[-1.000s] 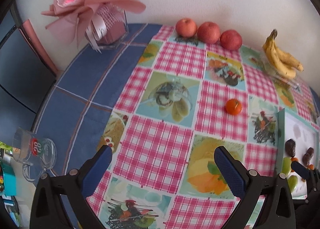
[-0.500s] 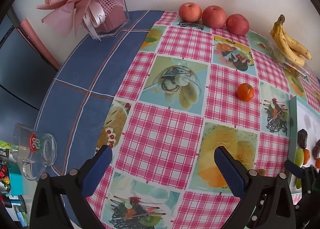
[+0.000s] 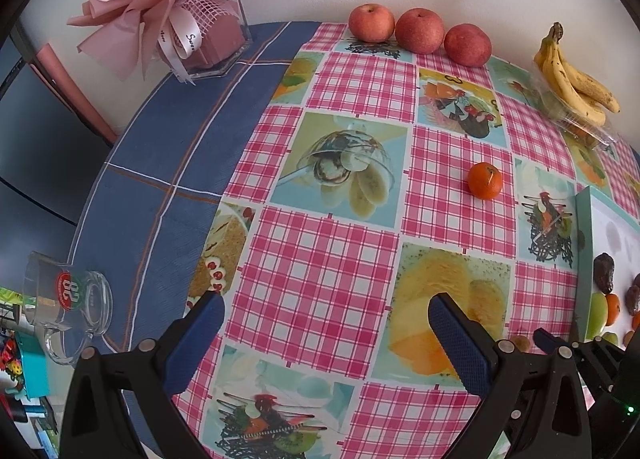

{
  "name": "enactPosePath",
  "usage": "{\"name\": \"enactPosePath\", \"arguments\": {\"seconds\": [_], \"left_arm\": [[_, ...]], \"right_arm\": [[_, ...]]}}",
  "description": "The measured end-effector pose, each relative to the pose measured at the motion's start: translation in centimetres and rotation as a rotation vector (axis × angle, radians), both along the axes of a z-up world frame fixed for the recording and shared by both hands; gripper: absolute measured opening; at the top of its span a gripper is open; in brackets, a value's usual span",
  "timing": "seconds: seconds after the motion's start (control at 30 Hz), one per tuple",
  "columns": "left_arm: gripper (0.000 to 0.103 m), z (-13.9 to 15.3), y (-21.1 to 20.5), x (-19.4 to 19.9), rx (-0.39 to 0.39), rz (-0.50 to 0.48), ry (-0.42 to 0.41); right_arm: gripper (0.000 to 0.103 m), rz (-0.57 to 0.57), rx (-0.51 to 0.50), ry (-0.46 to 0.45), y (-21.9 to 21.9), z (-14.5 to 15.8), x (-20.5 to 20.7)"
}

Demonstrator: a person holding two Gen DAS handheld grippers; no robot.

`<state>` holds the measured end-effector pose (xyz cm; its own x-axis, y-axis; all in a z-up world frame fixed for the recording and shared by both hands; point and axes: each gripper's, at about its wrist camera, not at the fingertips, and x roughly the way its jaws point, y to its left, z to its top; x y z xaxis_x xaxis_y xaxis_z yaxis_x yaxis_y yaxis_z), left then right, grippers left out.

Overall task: Organize fruits
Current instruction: 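Close the right tool on the small kiwi while the left tool grasps the mandarin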

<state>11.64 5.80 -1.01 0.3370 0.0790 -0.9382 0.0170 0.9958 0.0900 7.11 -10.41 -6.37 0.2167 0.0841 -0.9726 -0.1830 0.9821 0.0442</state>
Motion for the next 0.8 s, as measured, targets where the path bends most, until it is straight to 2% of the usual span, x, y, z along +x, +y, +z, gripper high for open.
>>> {"name": "enactPosePath", "arguments": {"seconds": [0.1, 0.17, 0.27, 0.5, 0.63, 0.8], "left_arm": [[0.103, -0.1, -0.2, 0.0, 0.008, -0.004, 0.003], [0.103, -0.1, -0.2, 0.0, 0.011, -0.005, 0.003], [0.103, -0.1, -0.3, 0.0, 0.013, -0.009, 0.001], [0.103, -0.3, -1.0, 0.2, 0.019, -0.019, 0.007], [0.103, -0.6, -1.7, 0.7, 0.007, -0.004, -0.002], [0.103, -1.6, -2.1, 1.9, -0.062, 0.055, 0.001]], "right_arm": [[0.040, 0.004, 0.005, 0.009, 0.0, -0.1, 0.0], [0.031, 0.007, 0.010, 0.007, 0.2, -0.1, 0.0], [0.027, 0.016, 0.014, 0.010, 0.3, -0.1, -0.2], [0.027, 0.003, 0.027, -0.003, 0.1, 0.4, -0.3], [0.027, -0.041, 0.024, -0.034, -0.9, 1.0, 0.1], [0.027, -0.123, 0.023, -0.066, -3.6, 1.6, 0.8]]}}
